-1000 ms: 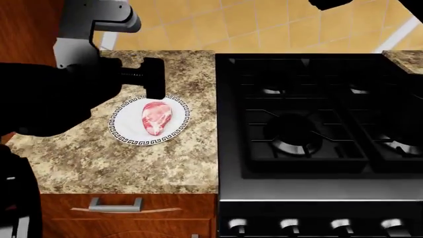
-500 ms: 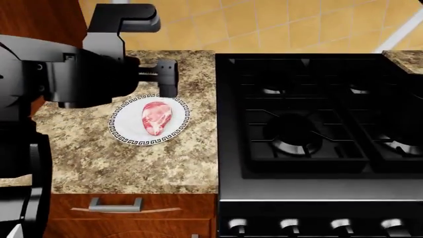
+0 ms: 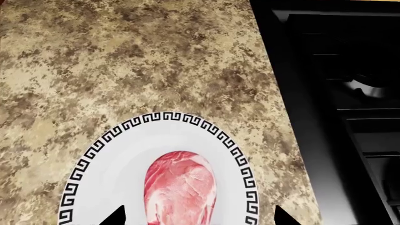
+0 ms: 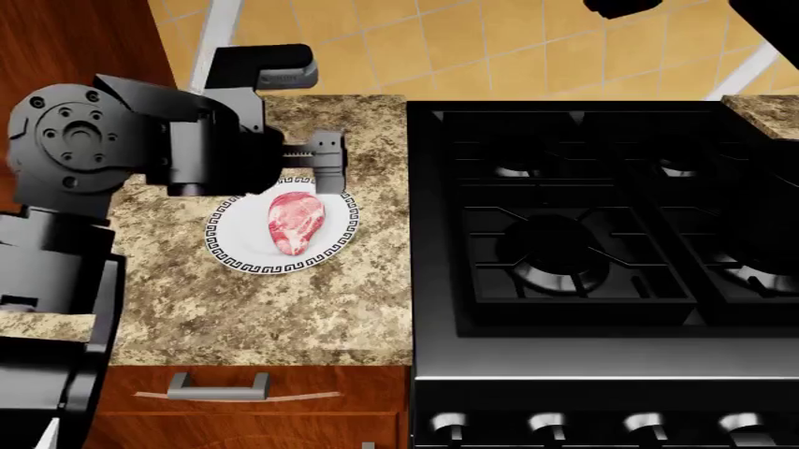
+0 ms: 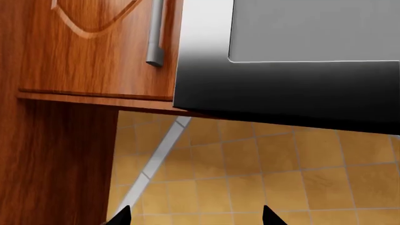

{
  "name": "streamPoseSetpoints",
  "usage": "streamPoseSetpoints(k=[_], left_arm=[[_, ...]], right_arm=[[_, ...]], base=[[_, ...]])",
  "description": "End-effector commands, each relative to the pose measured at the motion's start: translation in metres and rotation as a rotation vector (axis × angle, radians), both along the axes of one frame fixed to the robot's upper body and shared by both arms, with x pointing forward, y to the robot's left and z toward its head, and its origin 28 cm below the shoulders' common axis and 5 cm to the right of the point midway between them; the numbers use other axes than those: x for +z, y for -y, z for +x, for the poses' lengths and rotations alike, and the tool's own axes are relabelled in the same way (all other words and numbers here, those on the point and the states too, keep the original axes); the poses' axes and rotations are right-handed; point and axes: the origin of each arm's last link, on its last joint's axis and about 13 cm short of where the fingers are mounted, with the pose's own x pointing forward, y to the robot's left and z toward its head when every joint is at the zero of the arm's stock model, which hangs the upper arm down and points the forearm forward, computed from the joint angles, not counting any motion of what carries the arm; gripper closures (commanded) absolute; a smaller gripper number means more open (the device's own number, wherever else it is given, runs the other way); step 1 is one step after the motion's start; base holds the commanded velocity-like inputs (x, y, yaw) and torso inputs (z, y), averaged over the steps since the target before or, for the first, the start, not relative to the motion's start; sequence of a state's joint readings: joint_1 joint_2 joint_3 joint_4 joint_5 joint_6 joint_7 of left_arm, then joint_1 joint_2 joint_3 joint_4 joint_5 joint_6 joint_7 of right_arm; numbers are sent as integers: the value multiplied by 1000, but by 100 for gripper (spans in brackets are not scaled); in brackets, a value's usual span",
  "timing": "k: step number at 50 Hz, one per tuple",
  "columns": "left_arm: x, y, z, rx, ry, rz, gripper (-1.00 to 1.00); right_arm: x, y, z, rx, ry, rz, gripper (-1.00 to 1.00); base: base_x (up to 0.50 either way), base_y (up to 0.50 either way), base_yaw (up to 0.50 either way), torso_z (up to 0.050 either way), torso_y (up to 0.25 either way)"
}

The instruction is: Frozen meat rests on a plate on the counter. Retrieve the meat and place it in a pot on a burner. Then turn the burner on.

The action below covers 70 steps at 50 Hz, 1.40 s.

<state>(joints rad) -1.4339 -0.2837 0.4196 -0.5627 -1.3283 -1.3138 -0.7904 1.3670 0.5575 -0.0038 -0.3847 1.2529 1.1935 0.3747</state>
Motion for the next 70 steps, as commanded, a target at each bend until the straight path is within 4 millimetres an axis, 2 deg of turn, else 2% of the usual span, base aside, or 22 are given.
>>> streamPoseSetpoints(k=[1,25,70], left_arm=[[-13,0,9,30,-30,8,-100],[-29,0,14,32,-60,40,-100],[-52,0,28,34,-104,61,-100]], right_arm=[[-4,1,6,-3,-15,1,-100],[-8,3,12,-7,-24,8,-100],[-2,17,-1,-17,-41,6,-100]], base=[[0,0,0,0,0],[0,0,0,0,0],[0,0,0,0,0]])
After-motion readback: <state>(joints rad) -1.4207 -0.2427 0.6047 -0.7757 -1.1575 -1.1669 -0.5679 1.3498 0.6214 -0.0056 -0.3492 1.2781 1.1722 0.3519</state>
